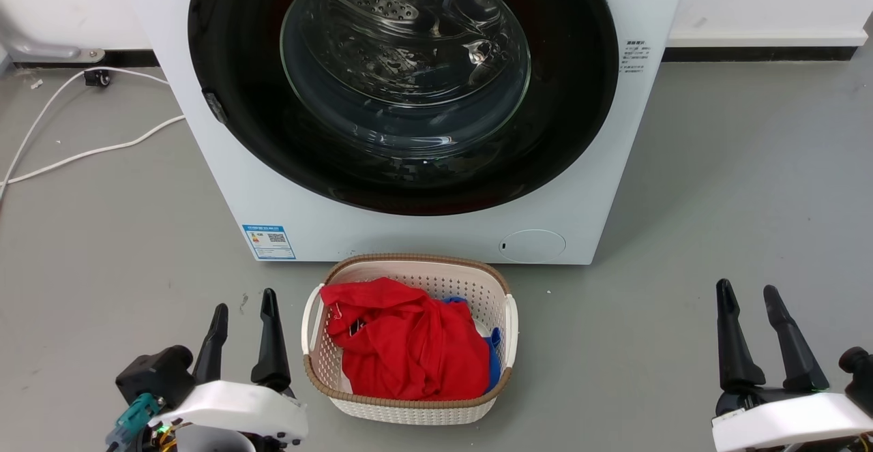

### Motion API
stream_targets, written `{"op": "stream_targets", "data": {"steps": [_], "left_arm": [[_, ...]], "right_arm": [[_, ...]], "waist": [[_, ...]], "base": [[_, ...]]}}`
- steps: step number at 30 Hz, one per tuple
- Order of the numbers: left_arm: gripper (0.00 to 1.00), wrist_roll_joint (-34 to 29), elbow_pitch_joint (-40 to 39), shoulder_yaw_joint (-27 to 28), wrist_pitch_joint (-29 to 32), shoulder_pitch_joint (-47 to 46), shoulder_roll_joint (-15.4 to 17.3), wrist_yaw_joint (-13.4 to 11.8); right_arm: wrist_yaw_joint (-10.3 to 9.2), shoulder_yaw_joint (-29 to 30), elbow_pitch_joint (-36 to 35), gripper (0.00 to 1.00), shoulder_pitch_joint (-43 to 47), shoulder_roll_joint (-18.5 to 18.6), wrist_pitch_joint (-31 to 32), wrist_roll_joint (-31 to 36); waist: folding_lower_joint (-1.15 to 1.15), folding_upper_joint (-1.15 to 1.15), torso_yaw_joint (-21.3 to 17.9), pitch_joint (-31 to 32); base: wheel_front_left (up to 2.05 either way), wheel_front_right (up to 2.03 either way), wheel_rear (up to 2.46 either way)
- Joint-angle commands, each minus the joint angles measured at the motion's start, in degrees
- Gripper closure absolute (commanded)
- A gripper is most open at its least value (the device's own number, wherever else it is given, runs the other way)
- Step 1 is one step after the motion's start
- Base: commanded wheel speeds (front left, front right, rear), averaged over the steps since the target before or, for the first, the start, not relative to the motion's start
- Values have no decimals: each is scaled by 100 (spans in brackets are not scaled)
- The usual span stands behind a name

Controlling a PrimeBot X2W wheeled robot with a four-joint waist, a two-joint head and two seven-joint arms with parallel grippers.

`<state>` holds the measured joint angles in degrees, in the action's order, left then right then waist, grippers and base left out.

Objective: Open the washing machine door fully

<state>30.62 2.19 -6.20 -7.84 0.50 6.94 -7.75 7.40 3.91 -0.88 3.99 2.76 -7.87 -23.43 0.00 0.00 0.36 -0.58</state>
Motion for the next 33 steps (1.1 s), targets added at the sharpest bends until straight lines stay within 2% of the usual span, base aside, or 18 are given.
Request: {"op": "stream_targets", "data": {"steps": [1, 21, 33], "left_arm": [[0, -151, -80, -32, -56, -2, 57, -30], [0, -1338, -124, -196, -363, 201, 1, -111], [0, -1947, -108, -146, -522, 321, -116, 0]], "right_arm": [[11, -10, -102, 0, 5, 19, -51, 153], [13, -11, -352, 0, 301, 20, -359, 1340], [14, 8, -438, 0, 441, 20, -530, 1807]], "waist": [[0, 0, 2, 0], [0, 0, 9, 11], [0, 0, 27, 11]], "base": [[0, 0, 0], [0, 0, 0], [0, 0, 0]]}}
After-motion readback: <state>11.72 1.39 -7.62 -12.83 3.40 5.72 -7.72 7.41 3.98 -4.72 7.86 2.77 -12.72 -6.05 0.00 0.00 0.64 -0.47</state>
